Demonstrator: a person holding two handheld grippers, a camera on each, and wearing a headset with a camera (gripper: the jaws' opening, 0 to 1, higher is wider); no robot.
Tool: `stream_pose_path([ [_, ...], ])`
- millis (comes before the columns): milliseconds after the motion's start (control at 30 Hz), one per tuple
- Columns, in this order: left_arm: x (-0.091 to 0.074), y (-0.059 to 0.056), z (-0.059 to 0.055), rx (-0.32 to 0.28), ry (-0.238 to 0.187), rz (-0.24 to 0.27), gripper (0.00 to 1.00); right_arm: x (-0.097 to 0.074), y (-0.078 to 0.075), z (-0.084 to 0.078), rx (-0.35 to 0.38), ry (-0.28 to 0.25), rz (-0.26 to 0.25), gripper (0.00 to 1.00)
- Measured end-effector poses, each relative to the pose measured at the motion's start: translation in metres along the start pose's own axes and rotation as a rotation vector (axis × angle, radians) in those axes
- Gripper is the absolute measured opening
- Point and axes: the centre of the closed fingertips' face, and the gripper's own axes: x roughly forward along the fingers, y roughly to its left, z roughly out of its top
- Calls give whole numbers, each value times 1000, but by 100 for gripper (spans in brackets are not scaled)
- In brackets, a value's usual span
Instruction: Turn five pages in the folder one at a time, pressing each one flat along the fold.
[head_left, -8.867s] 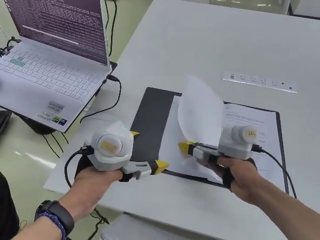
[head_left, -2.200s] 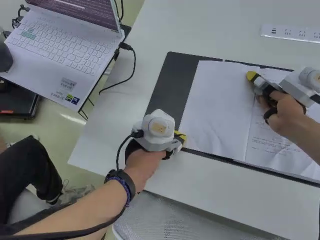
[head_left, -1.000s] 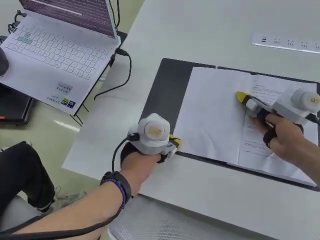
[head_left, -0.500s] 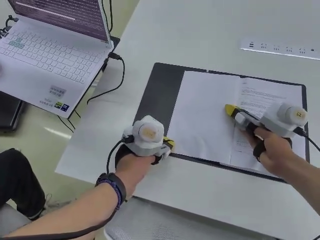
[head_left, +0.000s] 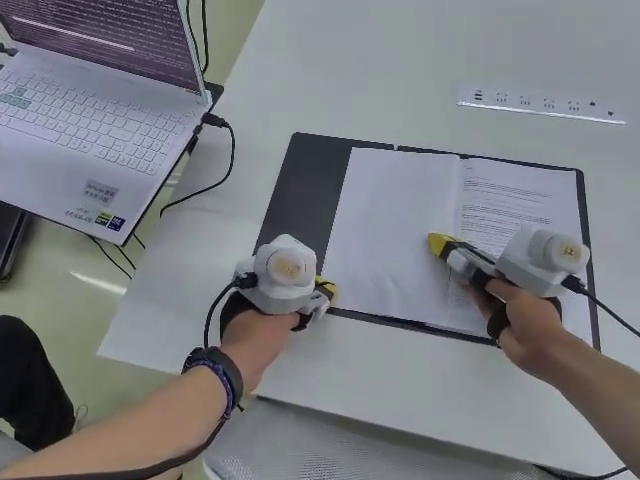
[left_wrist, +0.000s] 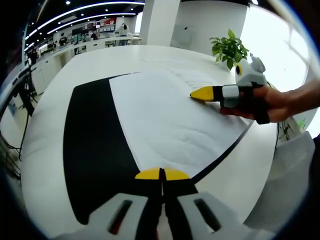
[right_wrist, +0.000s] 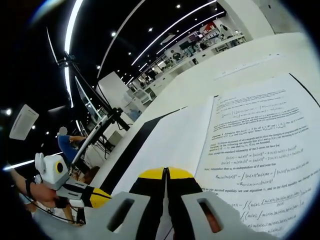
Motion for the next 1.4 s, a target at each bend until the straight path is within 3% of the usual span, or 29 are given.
stream_pose_path([
  [300, 1, 0, 0, 8, -1, -4, 0, -18, 6, -21, 4, 18, 14, 0],
  [600, 2, 0, 0, 15, -2, -6, 0, -27, 1, -33, -3, 38, 27, 0],
  [900, 2, 0, 0, 23, -3, -5, 0, -44, 10, -57, -10, 63, 47, 0],
  [1400, 1, 0, -1, 16, -2, 11, 0, -54, 16, -67, 7, 74, 35, 0],
])
